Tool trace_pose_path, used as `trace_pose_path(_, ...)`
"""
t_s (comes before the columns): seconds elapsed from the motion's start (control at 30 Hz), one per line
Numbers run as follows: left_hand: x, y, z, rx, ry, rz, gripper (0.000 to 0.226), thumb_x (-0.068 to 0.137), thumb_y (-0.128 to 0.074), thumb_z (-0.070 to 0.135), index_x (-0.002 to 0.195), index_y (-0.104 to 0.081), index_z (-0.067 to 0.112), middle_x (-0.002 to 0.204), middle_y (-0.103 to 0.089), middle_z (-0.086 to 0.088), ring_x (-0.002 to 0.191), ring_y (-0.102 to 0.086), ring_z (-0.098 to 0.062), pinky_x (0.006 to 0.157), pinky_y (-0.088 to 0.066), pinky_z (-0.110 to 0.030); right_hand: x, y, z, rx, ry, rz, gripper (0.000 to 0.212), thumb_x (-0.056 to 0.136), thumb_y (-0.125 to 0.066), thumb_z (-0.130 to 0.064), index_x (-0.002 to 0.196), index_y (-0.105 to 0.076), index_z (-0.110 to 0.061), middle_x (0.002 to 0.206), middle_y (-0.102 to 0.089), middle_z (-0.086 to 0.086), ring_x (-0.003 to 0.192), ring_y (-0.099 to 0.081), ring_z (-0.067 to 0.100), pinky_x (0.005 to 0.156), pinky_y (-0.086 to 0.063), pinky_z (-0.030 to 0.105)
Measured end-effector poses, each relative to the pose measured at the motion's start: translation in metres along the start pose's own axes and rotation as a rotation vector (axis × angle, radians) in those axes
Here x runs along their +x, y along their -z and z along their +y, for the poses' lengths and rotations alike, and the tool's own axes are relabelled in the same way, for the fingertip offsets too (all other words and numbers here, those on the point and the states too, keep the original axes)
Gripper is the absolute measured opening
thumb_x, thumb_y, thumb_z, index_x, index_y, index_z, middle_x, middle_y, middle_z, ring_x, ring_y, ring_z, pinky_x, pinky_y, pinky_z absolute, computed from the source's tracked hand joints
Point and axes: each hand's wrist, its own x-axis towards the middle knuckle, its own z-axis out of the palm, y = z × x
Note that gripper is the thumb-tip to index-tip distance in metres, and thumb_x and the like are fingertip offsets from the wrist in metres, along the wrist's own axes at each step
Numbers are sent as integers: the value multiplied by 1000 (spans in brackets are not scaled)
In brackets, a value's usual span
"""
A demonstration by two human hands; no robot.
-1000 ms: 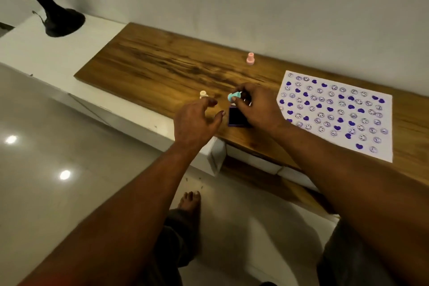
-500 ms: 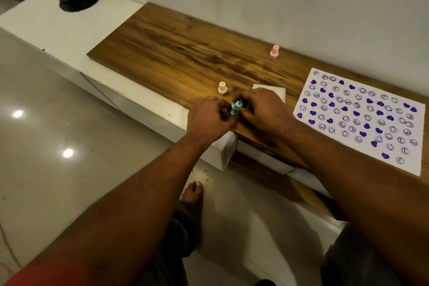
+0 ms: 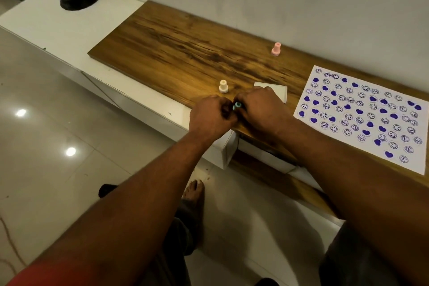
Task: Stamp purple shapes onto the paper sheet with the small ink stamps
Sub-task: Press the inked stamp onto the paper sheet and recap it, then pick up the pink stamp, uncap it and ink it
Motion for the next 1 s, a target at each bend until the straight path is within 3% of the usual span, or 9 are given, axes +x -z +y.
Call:
trace_pose_path(0.13,-1,-2,3,7,-4,-7,33,76,-76,51,104,-77,32,94,-71,10,78,-63,-8,69,-59,-32,7,-5,-6,-159,-36,-48,20,103,-55,-29,117,-64,-19,116,-70,8,109,-63,28,102,-45,43)
trace_pose_path(0.27,0,-3,3,-11,-4,-4,30,82,-73,49,106,-77,31,94,-71,9,79,-64,-10,70,-60,-35,11,-15,-6,-171,-106,-37,25,100,-61,-31,121,-63,-18,120,-70,10,111,-64,30,101,-47,44)
trace_pose_path(0.43,0,-4,4,-25,-5,-1,32,86,-70,49,110,-76,31,95,-69,9,80,-63,-9,71,-60,-35,16,-22,3,-80,-163,66,32,102,-58,-34,129,-62,-17,128,-67,11,117,-62,31,103,-48,45)
trace_pose_path(0.6,1,-5,6,-37,-22,-8,32,89,-70,45,117,-75,30,98,-69,10,83,-64,-6,75,-59,-32,24,-17,12,132,-264,142,36,103,-56,-40,127,-65,-15,122,-71,11,112,-66,31,101,-49,43)
trace_pose_path(0.87,2,-6,6,-45,-33,-16,32,90,-70,42,118,-75,27,99,-69,9,83,-64,-6,73,-59,-29,23,-21,13,303,-251,235,43,98,-64,-35,137,-57,-16,123,-71,9,111,-68,30,101,-51,43)
trace_pose_path(1.0,2,-8,5,-49,-29,-1,34,89,-71,43,120,-75,28,101,-71,10,82,-64,-4,67,-49,-19,22,-19,22,296,-275,305,45,96,-66,-37,137,-59,-19,113,-74,5,104,-69,26,91,-53,37)
